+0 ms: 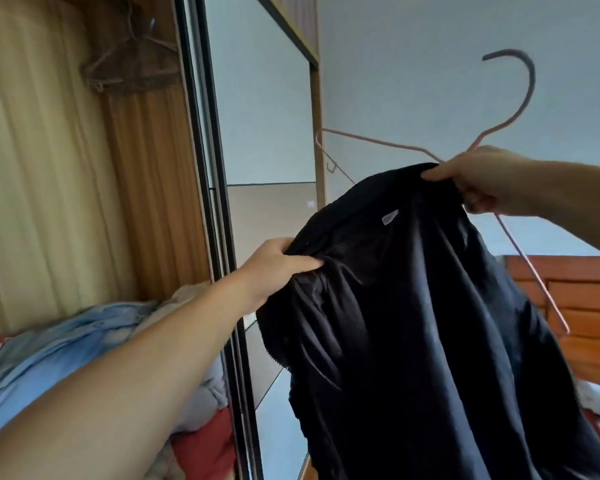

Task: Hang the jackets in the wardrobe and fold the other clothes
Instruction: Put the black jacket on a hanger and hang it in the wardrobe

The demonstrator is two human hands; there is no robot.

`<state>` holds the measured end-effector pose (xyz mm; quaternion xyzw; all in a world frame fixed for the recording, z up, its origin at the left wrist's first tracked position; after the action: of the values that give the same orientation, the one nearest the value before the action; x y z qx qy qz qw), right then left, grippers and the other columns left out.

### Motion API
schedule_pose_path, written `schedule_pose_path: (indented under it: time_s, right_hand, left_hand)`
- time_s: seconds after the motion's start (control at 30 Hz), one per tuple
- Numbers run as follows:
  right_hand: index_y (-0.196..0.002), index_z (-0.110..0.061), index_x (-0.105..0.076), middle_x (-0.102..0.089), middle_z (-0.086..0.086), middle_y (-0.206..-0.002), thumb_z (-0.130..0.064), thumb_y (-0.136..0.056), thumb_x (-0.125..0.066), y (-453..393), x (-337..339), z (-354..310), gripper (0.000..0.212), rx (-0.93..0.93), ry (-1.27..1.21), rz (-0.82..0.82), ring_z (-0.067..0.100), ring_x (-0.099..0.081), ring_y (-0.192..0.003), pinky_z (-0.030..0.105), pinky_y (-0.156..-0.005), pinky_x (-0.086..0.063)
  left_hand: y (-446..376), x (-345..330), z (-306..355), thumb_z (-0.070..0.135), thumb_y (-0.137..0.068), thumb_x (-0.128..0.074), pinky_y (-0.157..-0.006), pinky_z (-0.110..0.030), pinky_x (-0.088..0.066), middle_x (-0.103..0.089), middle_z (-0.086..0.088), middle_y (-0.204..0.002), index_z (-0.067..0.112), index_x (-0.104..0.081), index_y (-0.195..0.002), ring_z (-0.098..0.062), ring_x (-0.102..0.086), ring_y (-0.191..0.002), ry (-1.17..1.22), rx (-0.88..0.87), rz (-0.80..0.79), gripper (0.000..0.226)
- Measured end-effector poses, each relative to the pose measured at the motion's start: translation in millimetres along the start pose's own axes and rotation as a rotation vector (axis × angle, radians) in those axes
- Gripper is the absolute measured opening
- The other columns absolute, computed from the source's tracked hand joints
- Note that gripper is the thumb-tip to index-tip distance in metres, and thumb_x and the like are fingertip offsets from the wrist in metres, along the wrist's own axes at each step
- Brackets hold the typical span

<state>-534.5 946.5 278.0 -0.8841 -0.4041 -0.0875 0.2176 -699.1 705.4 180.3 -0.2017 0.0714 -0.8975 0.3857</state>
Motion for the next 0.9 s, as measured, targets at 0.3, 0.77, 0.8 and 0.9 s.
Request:
schedule_pose_path:
  time_s: [0.3, 0.77, 0.8, 0.9]
  right_hand:
    - [-0.066, -0.010, -0.060, -0.025, -0.002, -0.042, -0.027, -0.082, -0.075, 61.0, 57.9, 179.2, 0.027, -0.180, 0.032, 0.010, 0.011, -0.022, -0.033, 0.017, -0.043, -0.016]
    - [-0.038, -0.017, -0.032, -0.020, -0.001, -0.040, -0.044, -0.097, -0.038, 147.5, 62.8, 276.5, 0.065, -0.247, -0.825, -0.020, 0.011, -0.018, -0.031, 0.017, -0.034, -0.015]
    - [-0.037, -0.017, -0.032, -0.020, -0.001, -0.039, -0.043, -0.097, -0.037, 151.3, 62.6, 280.7, 0.065, -0.245, -0.838, -0.037, 0.011, -0.019, -0.031, 0.019, -0.036, -0.015]
    - [-0.036, -0.016, -0.033, -0.020, 0.002, -0.039, -0.039, -0.095, -0.041, 165.9, 60.9, 296.5, 0.064, -0.215, -0.719, -0.035, 0.013, -0.019, -0.032, 0.019, -0.038, -0.014]
  left_hand:
    - [-24.3, -123.9, 57.3, 0.026, -0.075, -0.081, -0.081, -0.032, -0.057, -0.076, -0.005, -0.089, 0.012, -0.074, -0.094, -0.020, -0.073, -0.082, -0.011, 0.009, -0.034, 0.025]
    - [-0.6, -183.3, 31.2, 0.027, -0.073, -0.084, -0.061, -0.024, -0.050, -0.069, 0.004, -0.082, 0.024, -0.067, -0.081, -0.016, -0.068, -0.077, -0.476, 0.154, -0.019, 0.019]
    - [1.5, -180.3, 34.4, 0.028, -0.072, -0.084, -0.063, -0.026, -0.051, -0.071, 0.001, -0.083, 0.020, -0.069, -0.085, -0.018, -0.069, -0.078, -0.479, 0.156, -0.009, 0.021]
    - [6.9, -171.2, 45.1, 0.027, -0.069, -0.084, -0.069, -0.029, -0.055, -0.074, -0.005, -0.086, 0.013, -0.073, -0.092, -0.022, -0.070, -0.080, -0.465, 0.142, 0.034, 0.029]
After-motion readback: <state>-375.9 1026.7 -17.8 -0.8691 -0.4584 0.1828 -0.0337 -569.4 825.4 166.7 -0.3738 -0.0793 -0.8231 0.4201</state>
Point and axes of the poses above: each hand's wrist, its own y-axis away from the middle knuckle, its own x-axis out of the back of the hand, z = x × y, the point moved 2 cm from there along -y, towards the middle knuckle
